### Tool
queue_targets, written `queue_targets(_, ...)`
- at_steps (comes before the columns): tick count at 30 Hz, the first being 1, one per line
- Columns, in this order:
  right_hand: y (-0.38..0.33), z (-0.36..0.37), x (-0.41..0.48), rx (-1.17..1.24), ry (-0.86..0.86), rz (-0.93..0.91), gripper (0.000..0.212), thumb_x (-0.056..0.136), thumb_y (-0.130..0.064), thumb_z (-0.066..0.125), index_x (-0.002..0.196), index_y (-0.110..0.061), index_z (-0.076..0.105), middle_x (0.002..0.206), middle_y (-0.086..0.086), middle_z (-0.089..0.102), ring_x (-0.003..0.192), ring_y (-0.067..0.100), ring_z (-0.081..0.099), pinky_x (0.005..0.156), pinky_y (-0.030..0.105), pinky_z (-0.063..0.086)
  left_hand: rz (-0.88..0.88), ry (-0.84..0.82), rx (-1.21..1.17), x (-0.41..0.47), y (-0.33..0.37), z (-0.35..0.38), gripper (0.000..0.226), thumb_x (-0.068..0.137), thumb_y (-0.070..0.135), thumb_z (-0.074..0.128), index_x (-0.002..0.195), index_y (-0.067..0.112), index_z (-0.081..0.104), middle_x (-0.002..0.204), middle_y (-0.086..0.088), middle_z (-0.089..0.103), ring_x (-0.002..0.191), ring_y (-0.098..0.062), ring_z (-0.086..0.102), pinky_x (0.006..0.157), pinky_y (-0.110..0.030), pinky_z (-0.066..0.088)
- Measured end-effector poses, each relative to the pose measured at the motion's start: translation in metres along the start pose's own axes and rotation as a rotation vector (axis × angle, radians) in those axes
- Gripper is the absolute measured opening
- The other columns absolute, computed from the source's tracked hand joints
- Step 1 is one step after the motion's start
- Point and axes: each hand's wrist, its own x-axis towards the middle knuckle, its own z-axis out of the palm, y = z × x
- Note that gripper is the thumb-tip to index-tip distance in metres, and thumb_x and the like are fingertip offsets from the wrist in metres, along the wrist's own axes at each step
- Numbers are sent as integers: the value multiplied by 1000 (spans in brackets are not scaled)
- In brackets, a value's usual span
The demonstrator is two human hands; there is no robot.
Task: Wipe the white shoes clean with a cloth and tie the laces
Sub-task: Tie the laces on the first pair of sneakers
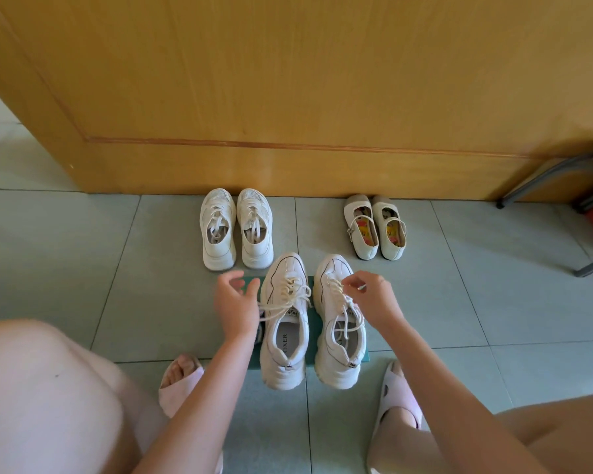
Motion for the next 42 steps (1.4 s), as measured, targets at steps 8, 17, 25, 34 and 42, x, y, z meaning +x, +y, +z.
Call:
queue_targets(8, 19, -2, -16, -80, 26, 142, 26, 87, -37, 63, 93, -11, 63, 81, 0, 61, 63, 10, 53, 53, 20, 40, 407, -412, 226, -33, 26, 28, 11, 89, 11, 59, 96, 16, 64, 96, 5, 63, 86, -7, 59, 73, -15, 46)
queue_targets(17, 32, -1, -20, 87, -190, 385, 27, 85, -32, 66, 75, -8, 58, 66, 2, 53, 54, 12, 44, 53, 21, 39, 645, -674, 604, -51, 22, 56, 21, 90, 13, 58, 108, 24, 61, 103, 5, 59, 87, -7, 56, 78, -25, 50)
queue_targets(25, 20, -8, -11, 405, -20, 370, 15, 84, -14, 54, 72, -6, 60, 67, 5, 56, 61, 16, 44, 60, 25, 37, 785, -795, 760, -45, 28, 68, 18, 87, 26, 63, 105, 23, 65, 113, 5, 50, 90, -11, 54, 75, -23, 44)
queue_targets(34, 16, -14, -4, 400, 106, 240, 16, 89, -23, 60, 88, -7, 60, 66, -1, 52, 52, 12, 45, 43, 18, 41, 704, -833, 763, -39, 25, 88, 15, 89, 33, 58, 96, 19, 61, 109, 6, 50, 94, -11, 54, 75, -25, 43)
queue_targets(42, 20, -26, 2, 115, 170, 101, 31, 88, -37, 60, 81, -8, 68, 62, 0, 53, 51, 11, 41, 48, 23, 30, 144, -954, 314, -37, 56, 99, 17, 93, 30, 55, 88, 15, 63, 70, 7, 63, 66, -6, 57, 70, -25, 45)
